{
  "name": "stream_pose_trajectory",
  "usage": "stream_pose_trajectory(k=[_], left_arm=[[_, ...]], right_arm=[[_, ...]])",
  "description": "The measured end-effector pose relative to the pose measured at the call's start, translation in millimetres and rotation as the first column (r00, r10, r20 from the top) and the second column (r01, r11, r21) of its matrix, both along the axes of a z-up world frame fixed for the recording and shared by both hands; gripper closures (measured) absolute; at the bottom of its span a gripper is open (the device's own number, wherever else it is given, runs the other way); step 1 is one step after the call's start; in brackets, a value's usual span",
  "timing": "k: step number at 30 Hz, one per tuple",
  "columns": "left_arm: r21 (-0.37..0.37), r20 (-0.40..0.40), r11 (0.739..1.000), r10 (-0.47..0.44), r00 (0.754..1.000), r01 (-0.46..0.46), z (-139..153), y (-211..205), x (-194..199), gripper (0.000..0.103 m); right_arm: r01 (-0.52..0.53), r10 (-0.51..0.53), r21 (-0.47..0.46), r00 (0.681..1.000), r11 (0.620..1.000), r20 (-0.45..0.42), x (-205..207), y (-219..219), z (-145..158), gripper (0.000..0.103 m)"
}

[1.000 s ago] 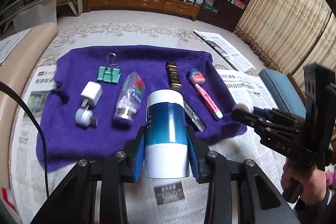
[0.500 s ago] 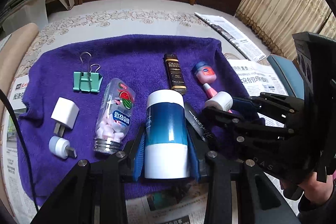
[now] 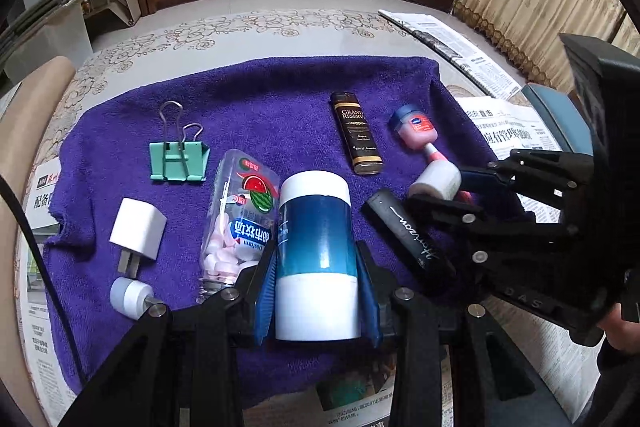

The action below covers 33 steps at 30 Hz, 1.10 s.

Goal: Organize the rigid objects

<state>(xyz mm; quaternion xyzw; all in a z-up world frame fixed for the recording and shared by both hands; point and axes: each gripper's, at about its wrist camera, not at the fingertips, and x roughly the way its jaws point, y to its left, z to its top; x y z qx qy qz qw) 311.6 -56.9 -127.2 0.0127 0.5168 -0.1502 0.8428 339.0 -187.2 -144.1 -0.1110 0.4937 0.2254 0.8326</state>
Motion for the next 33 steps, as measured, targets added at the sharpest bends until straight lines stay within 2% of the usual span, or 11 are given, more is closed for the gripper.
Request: stream_pose_trajectory(k=[11,16,20,25,26,30,32,33], left_arm=[[0.058,-0.017,0.998,-0.034,0.999,0.035,-11,-8,-1,0.068],[0.069,-0.019,0.997,-0.043,0.999,0.044,-11,-9,-4,0.067],[0.069,-0.031,0.996,-0.057,0.998,0.059,-11,-12,-6,0.054],[0.07,-0.041,0.997,-0.042,0.998,0.045,-8,-11,-11,0.051],[0.065,-0.041,0.997,-0.039,0.998,0.042,-5,-11,-12,0.047],[0.031,-0.025,0.999,-0.023,0.999,0.024,9,-5,-26,0.031],[0.008,-0.018,1.0,-0.012,1.0,0.012,18,0,-35,0.021],[0.001,-0.015,1.0,-0.006,1.0,0.006,21,2,-39,0.019]], right_arm=[[-0.035,0.035,0.001,0.999,0.999,0.018,-7,-6,-2,0.072],[-0.044,0.044,0.022,0.999,0.999,0.002,-10,-10,-1,0.067],[-0.051,0.051,0.019,0.999,0.999,-0.007,-14,-12,-1,0.062],[-0.039,0.039,0.015,0.999,0.999,-0.012,-23,-20,7,0.052],[-0.034,0.034,0.025,0.999,0.999,-0.011,-26,-23,10,0.05],[0.004,-0.004,0.072,1.0,0.997,-0.002,-41,-33,27,0.037],[0.032,-0.033,0.078,0.999,0.996,0.007,-50,-36,37,0.028],[0.053,-0.054,0.086,0.999,0.995,0.008,-57,-38,43,0.02]])
